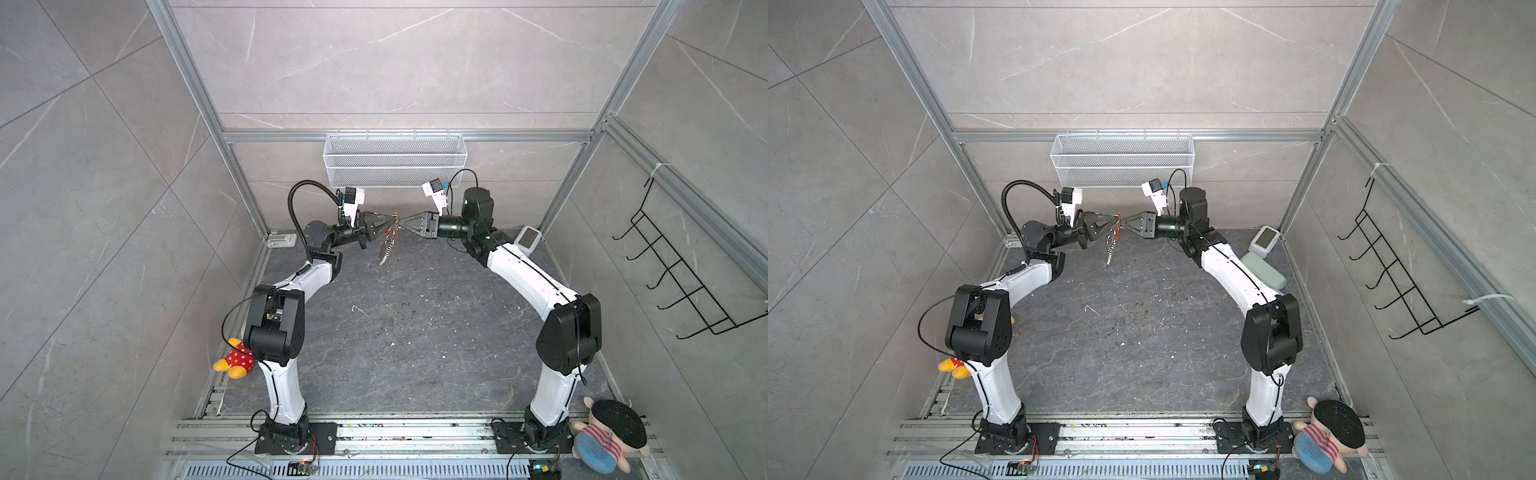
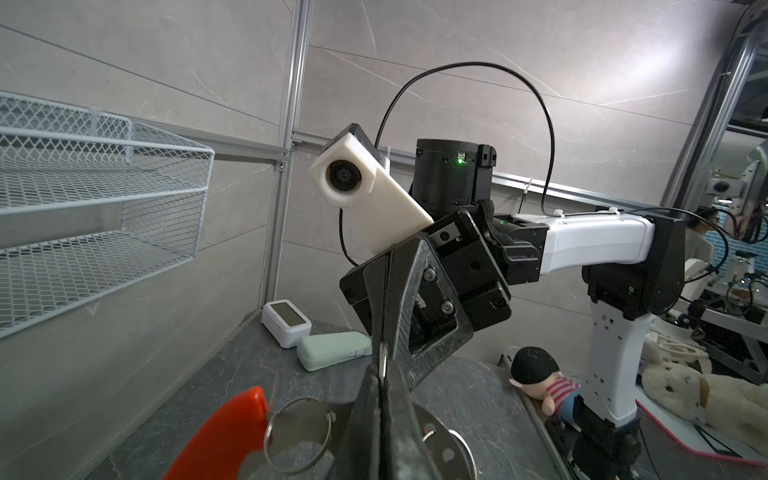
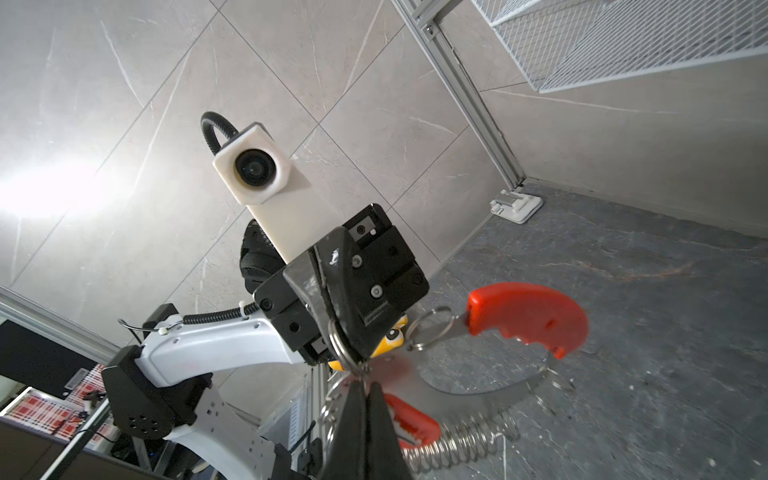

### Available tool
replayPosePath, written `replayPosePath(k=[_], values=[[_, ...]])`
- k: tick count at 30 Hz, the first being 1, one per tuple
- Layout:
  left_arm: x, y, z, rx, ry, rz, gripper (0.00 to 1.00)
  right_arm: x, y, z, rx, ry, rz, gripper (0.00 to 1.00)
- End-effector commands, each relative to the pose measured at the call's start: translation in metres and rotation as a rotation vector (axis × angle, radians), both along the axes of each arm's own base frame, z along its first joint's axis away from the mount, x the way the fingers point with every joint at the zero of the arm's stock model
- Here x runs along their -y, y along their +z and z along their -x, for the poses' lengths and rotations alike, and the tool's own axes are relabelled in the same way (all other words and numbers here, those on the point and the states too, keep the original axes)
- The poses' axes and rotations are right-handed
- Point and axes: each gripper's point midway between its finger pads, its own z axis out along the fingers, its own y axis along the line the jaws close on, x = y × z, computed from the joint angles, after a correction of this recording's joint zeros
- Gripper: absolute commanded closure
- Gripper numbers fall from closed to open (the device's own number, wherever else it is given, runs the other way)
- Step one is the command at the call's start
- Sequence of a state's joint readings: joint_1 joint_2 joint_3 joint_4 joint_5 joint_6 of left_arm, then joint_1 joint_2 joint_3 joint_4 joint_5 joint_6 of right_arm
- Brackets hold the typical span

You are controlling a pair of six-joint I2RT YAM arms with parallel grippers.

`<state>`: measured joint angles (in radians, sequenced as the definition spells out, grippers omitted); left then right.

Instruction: Put the keys on the keyring

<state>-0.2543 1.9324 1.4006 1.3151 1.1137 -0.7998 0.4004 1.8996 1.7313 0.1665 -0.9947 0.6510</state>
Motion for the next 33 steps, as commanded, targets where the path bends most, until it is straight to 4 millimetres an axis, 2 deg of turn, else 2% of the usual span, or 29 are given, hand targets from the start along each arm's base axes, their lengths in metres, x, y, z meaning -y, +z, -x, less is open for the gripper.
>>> replayPosePath(k=[1,15,18,21,22,24,33], values=[[0.007,0.047,0.038,0.181,-0.008,0.072,1.00,-0.022,-0.013,0.008,-0.078,0.083,-0.042,1.00],[0.002,0.073,0.046,0.234,0.035,0.127,1.00,-0.032,-0.034,0.000,-0.195,0.100,-0.076,0.99],[0.003,0.075,0.047,0.234,0.039,0.135,1.00,-0.033,-0.035,-0.002,-0.216,0.099,-0.083,0.93],[0.004,0.074,0.047,0.230,0.036,0.134,1.00,-0.033,-0.033,-0.005,-0.232,0.090,-0.076,0.76],[0.004,0.074,0.047,0.229,0.035,0.133,1.00,-0.032,-0.032,-0.005,-0.236,0.084,-0.067,0.73],[0.004,0.072,0.047,0.230,0.032,0.129,1.00,-0.025,-0.033,-0.009,-0.243,0.048,-0.030,0.69],[0.006,0.061,0.044,0.206,0.005,0.098,1.00,0.032,-0.030,-0.006,-0.054,-0.204,0.234,0.66]])
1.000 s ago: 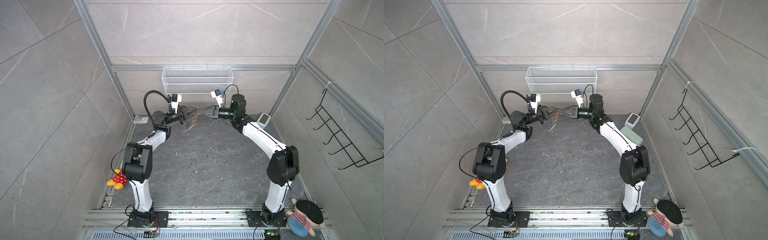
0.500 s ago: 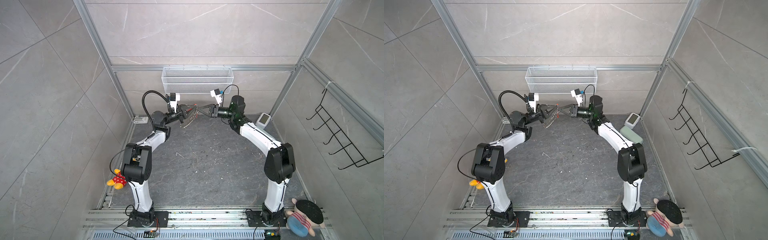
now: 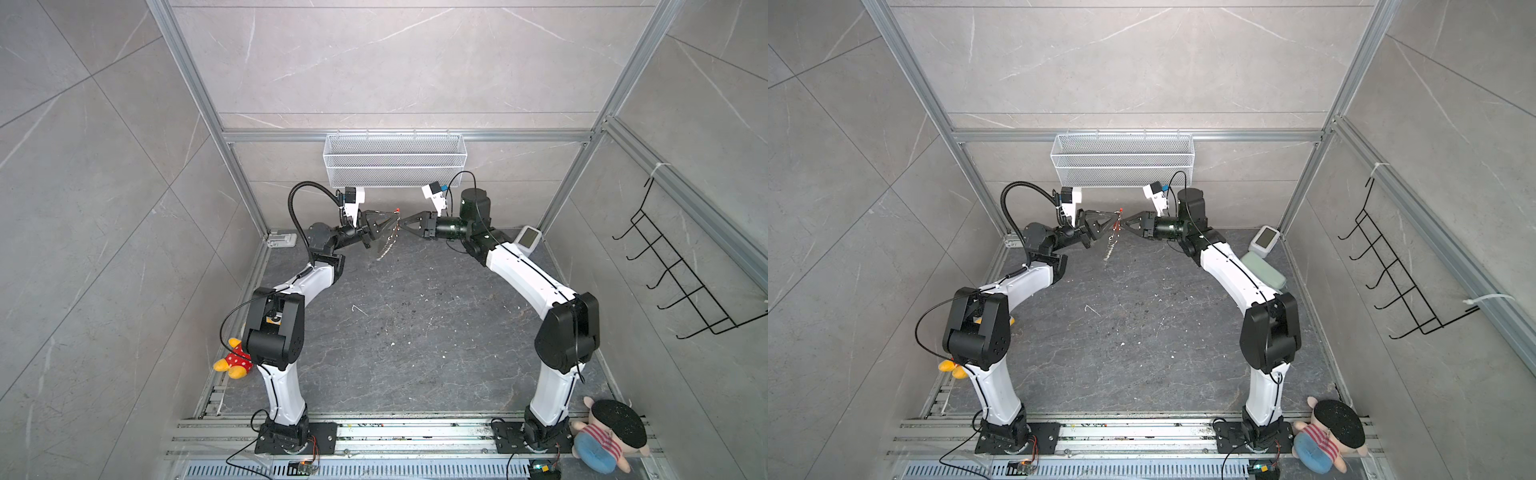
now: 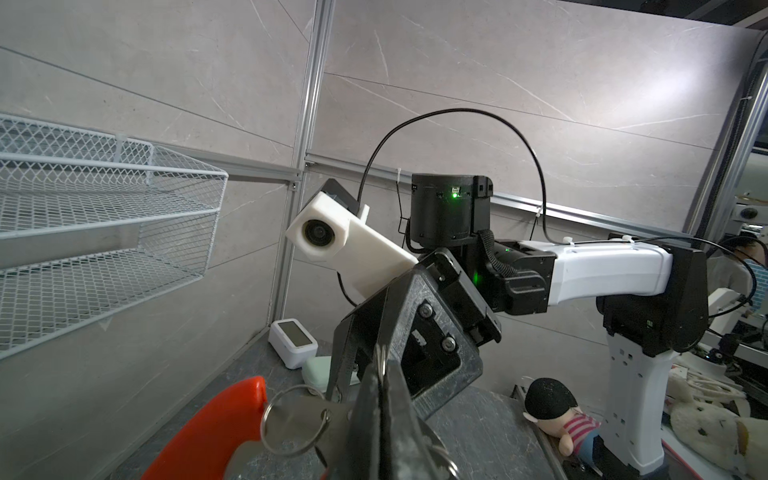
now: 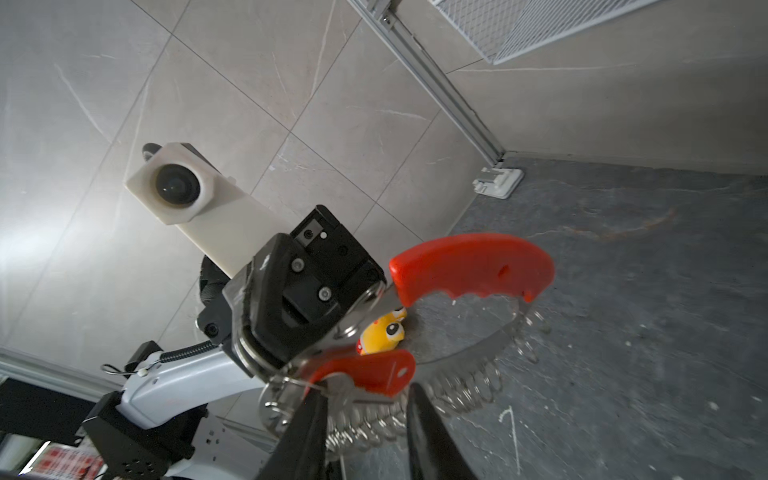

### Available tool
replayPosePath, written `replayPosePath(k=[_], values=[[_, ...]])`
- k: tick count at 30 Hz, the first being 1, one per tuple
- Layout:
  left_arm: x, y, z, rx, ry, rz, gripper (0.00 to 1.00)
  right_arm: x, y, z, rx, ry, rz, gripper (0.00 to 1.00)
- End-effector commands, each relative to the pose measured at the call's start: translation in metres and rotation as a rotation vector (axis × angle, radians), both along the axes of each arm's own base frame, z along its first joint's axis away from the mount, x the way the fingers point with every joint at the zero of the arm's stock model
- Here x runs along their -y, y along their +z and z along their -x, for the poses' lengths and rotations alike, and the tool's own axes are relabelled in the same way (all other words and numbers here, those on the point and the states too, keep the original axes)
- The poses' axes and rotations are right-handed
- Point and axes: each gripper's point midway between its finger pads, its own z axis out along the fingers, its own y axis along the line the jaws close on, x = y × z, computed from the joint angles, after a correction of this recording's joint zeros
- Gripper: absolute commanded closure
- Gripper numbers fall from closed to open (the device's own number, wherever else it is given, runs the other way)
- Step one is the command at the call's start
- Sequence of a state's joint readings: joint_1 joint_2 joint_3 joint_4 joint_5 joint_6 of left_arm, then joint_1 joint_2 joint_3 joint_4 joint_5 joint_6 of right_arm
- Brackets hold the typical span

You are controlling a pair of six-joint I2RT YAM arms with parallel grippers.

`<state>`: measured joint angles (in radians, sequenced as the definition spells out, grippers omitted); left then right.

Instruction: Put the keys on the keyring

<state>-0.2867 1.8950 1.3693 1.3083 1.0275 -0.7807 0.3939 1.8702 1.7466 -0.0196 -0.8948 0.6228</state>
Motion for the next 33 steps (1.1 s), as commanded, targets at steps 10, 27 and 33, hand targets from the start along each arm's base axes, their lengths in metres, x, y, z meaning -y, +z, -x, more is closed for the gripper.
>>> replayPosePath(k=[10,27,33], values=[[0.003,0.044,0.034,0.163,-0.068,0.030,1.00,0.031,0.014,0.017,0.255,-0.118,0.176,0.77],[0.006,0.039,0.029,0.120,-0.099,0.019,1.00,0.034,0.048,0.028,0.408,-0.123,0.123,0.64],[0.008,0.035,0.028,0.100,-0.107,0.015,1.00,0.022,0.059,0.030,0.435,-0.063,0.040,0.63]])
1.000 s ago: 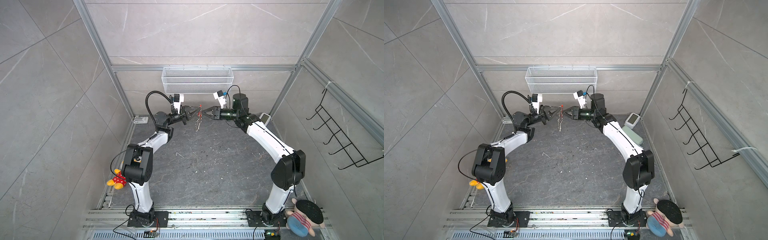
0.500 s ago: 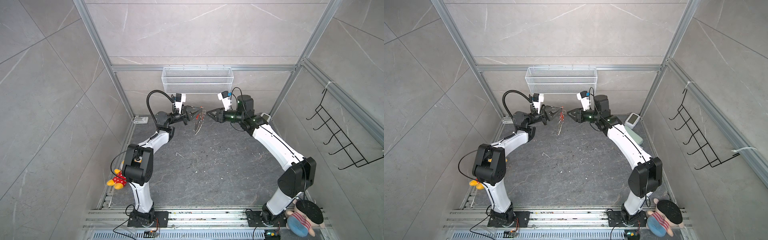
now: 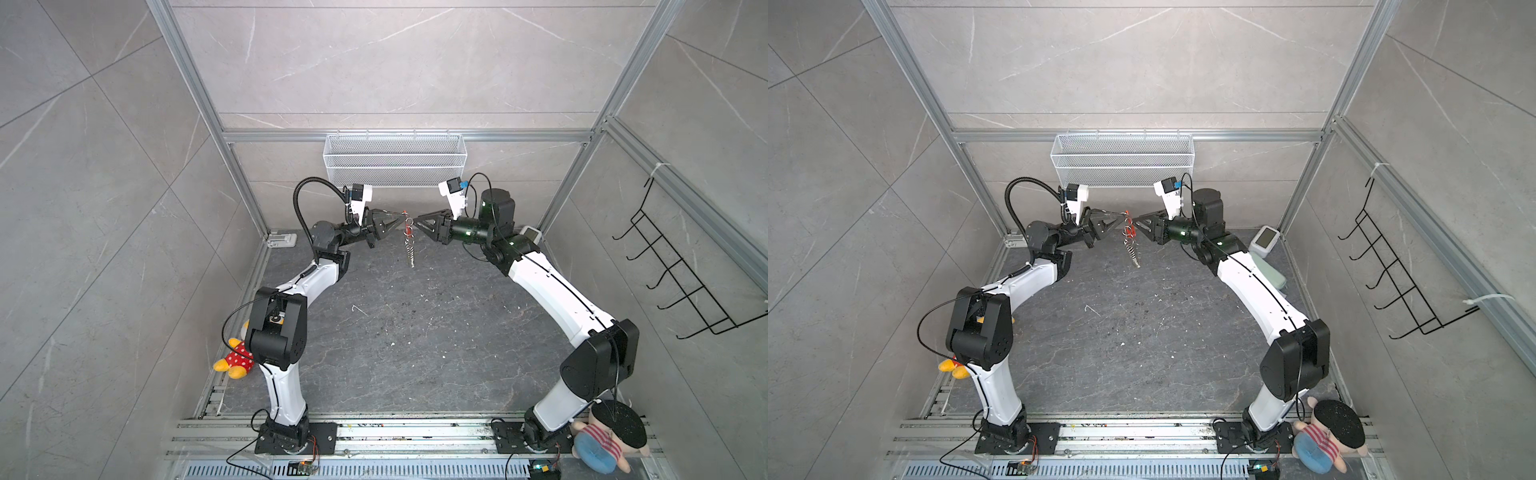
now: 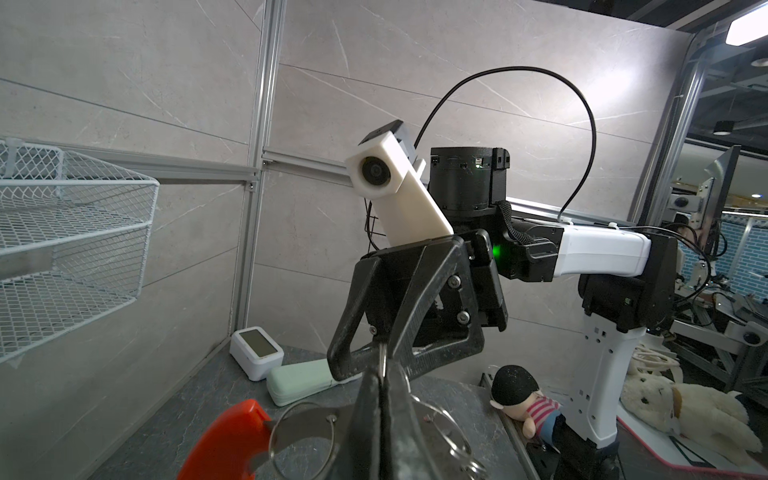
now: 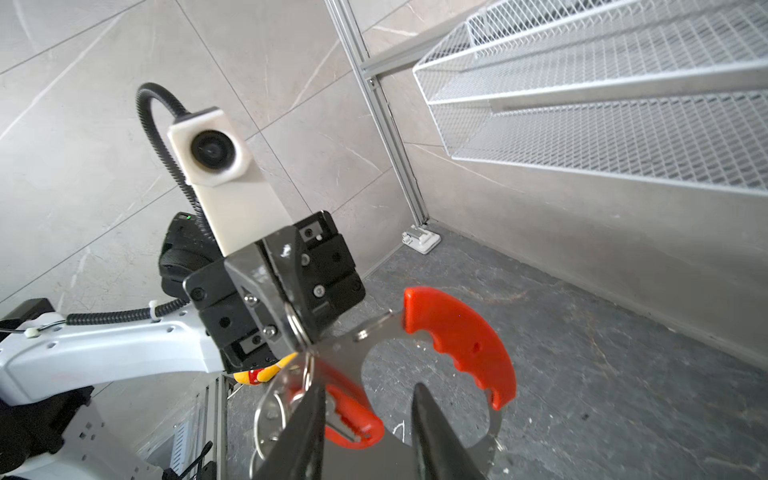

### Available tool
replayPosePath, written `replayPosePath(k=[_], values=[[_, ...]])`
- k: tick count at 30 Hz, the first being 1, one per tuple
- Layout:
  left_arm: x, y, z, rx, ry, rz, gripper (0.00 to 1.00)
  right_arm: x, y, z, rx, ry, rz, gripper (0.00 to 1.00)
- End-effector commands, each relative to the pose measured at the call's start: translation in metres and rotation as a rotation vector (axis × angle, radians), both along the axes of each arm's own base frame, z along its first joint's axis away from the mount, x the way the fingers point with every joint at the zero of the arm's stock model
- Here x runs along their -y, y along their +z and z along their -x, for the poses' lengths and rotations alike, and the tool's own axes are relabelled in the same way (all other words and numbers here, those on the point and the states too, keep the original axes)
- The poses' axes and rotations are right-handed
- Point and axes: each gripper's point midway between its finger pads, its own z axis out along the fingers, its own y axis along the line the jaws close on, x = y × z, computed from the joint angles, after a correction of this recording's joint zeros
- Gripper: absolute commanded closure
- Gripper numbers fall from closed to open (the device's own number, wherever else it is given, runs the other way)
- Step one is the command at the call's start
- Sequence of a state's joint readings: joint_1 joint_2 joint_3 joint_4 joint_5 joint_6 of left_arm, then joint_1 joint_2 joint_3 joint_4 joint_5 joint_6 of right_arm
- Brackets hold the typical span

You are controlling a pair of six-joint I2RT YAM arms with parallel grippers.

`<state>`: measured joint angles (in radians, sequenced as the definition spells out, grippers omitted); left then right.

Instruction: Put the keys on the keyring

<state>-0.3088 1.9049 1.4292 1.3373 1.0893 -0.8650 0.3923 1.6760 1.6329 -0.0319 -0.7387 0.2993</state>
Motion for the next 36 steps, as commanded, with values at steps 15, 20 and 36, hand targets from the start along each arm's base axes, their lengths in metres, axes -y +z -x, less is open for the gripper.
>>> replayPosePath(k=[15,20,36], values=[[-0.002,0.023,0.011,0.087,-0.024,0.029,1.00,-0.020,0.013,0.007,0.049,0.121,-0.076,0.64],[-0.001,0.025,0.013,0.088,-0.027,0.031,1.00,-0.026,0.008,0.005,0.036,0.140,-0.074,0.67],[0.002,0.018,0.012,0.076,-0.041,0.018,1.00,-0.026,0.008,0.010,0.064,0.124,-0.044,1.00]])
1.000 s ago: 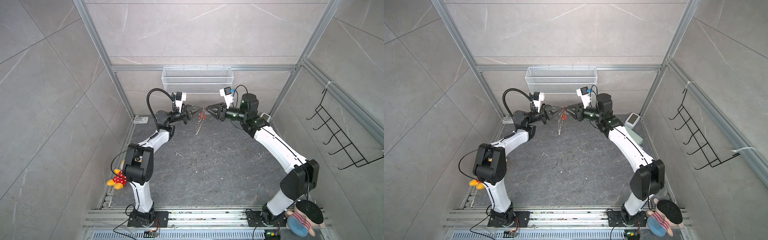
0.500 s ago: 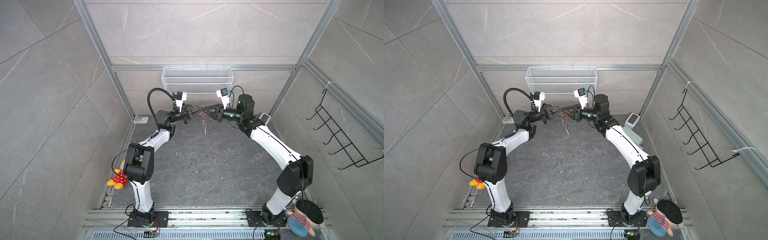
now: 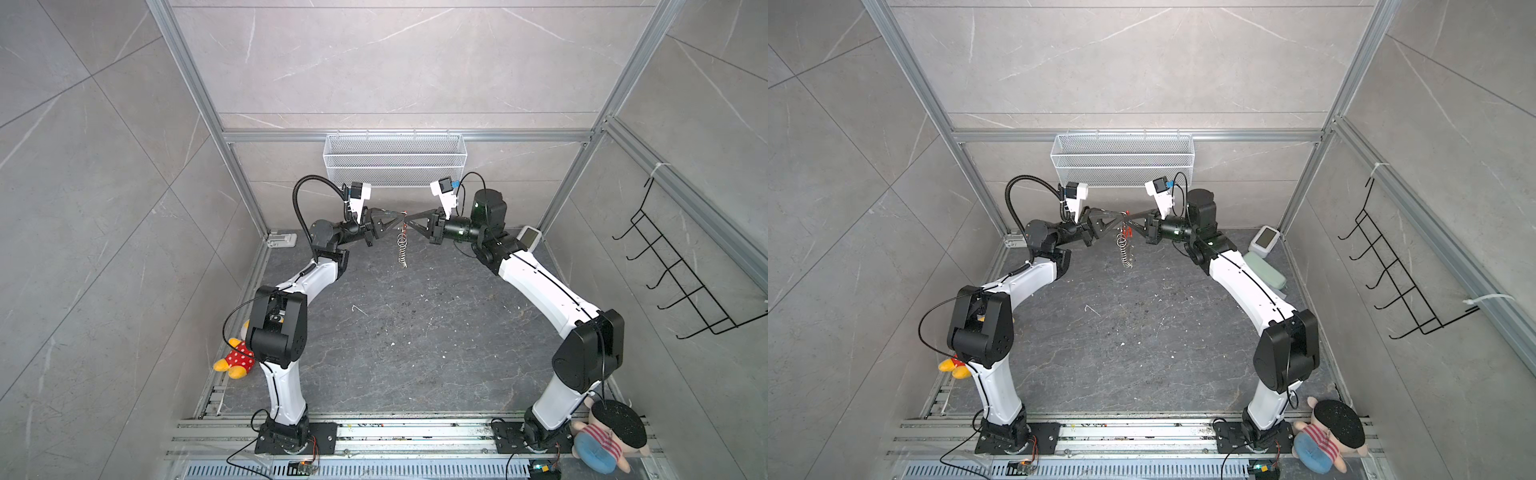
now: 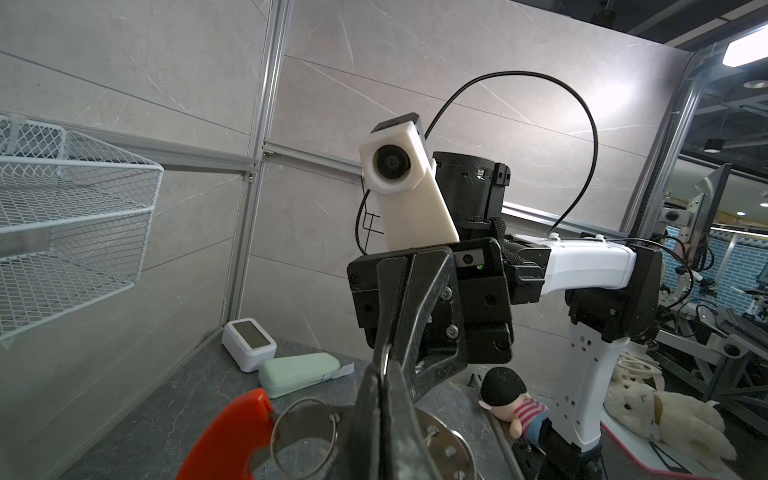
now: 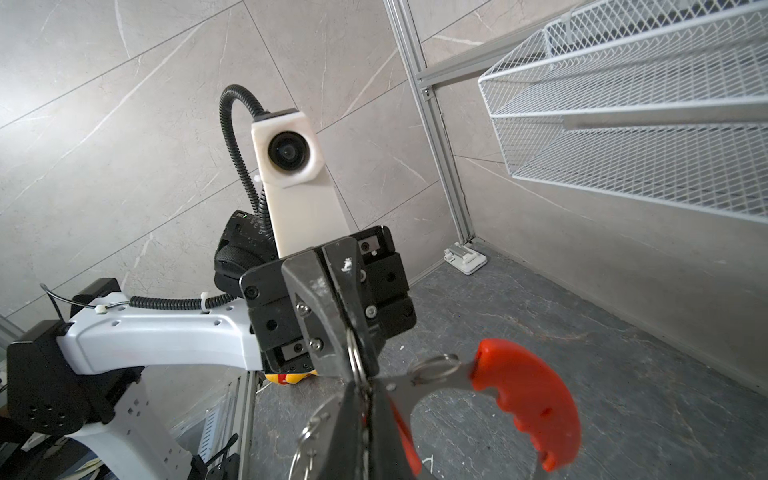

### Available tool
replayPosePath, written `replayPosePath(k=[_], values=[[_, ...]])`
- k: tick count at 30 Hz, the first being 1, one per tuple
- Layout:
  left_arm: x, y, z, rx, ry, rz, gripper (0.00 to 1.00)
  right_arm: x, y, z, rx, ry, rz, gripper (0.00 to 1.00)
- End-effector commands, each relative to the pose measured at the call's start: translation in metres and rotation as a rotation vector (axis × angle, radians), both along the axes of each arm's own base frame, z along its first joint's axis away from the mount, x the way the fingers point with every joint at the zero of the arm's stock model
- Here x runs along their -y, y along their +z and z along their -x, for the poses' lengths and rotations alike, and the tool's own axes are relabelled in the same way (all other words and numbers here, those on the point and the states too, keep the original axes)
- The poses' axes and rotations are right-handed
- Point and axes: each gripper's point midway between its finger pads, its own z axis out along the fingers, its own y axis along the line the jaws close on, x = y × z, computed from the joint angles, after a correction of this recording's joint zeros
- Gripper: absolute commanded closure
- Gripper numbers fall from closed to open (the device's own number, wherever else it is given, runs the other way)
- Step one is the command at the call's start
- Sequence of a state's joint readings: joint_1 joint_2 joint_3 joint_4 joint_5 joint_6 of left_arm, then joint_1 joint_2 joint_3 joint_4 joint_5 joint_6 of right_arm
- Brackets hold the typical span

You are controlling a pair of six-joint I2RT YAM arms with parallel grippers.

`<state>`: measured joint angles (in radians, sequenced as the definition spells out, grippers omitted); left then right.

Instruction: Put the keys on the keyring

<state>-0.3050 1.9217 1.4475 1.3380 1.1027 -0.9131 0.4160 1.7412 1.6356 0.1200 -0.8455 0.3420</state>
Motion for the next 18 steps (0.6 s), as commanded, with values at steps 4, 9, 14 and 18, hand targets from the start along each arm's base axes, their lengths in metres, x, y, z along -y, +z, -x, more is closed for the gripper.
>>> replayPosePath(k=[4,9,14,18], values=[[0.000,0.012,0.013,0.139,-0.016,0.006,0.87,0.004,-0.004,0.002,0.035,-0.041,0.117,1.00],[-0.022,-0.001,0.005,0.219,0.041,-0.046,0.74,0.008,-0.030,-0.003,0.056,-0.071,0.264,1.00],[-0.044,-0.022,-0.005,0.241,0.082,-0.151,0.75,-0.001,-0.061,0.001,0.131,-0.067,0.417,1.00],[-0.042,-0.056,0.003,0.244,0.045,-0.295,0.77,-0.007,-0.077,0.007,0.213,-0.038,0.488,1.00]])
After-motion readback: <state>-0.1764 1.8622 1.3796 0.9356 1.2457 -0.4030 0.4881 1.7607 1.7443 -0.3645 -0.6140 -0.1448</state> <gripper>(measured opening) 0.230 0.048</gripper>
